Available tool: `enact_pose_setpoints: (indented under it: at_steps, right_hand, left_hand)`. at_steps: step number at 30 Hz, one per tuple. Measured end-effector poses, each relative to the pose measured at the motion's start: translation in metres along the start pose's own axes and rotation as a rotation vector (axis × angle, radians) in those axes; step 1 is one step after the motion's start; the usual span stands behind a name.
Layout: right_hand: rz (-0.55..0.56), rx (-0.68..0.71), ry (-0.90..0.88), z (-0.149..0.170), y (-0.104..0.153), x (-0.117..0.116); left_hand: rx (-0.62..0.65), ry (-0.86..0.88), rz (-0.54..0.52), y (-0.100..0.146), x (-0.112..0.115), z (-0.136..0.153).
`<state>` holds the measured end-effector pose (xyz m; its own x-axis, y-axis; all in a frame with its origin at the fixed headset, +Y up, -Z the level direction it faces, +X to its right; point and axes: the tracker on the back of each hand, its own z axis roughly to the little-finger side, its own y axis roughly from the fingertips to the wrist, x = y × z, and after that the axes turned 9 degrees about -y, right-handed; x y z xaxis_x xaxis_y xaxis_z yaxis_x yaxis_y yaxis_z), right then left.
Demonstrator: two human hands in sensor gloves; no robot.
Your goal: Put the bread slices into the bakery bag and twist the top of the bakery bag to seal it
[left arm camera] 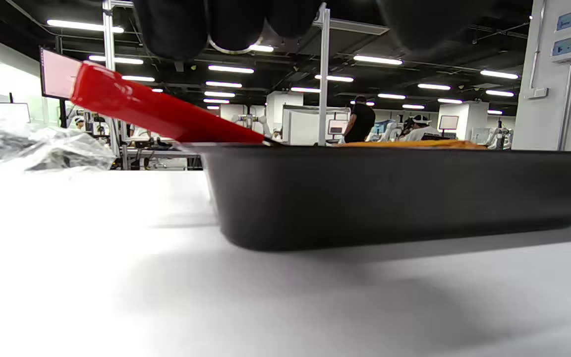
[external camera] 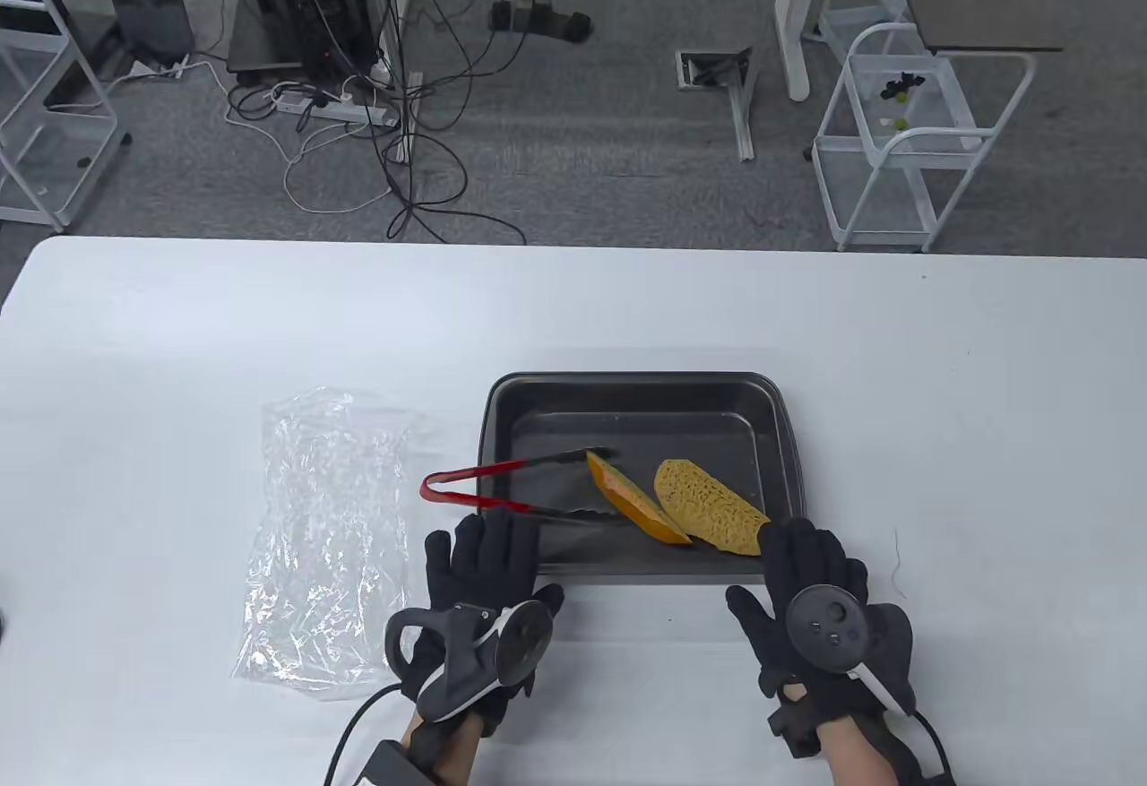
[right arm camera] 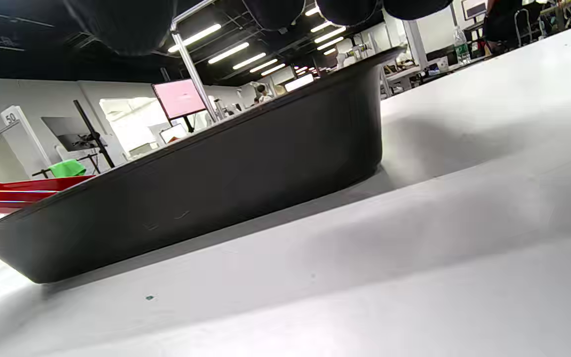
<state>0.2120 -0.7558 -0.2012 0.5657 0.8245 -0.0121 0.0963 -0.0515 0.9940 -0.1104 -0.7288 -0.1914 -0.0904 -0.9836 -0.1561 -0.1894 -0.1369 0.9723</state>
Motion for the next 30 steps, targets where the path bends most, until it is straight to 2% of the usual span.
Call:
enact_pose_setpoints:
  at_steps: [17,22,30]
  right_hand:
    - [0.008,0.017,-0.001,-0.004,0.002,0.001]
    - [0.032,0.048,0.074,-0.011,0.005,0.002]
    - [0.011,0.063,0.108,-0.019,0.009,-0.001]
  left_hand:
    - [0.005,0.03,0.033,-0.001,0.003,0.002]
    - [0.013,0.029,0.046,-0.001,0.003,0.001]
    - [-0.045,0.037,-0.006,0.003,-0.008,0.009]
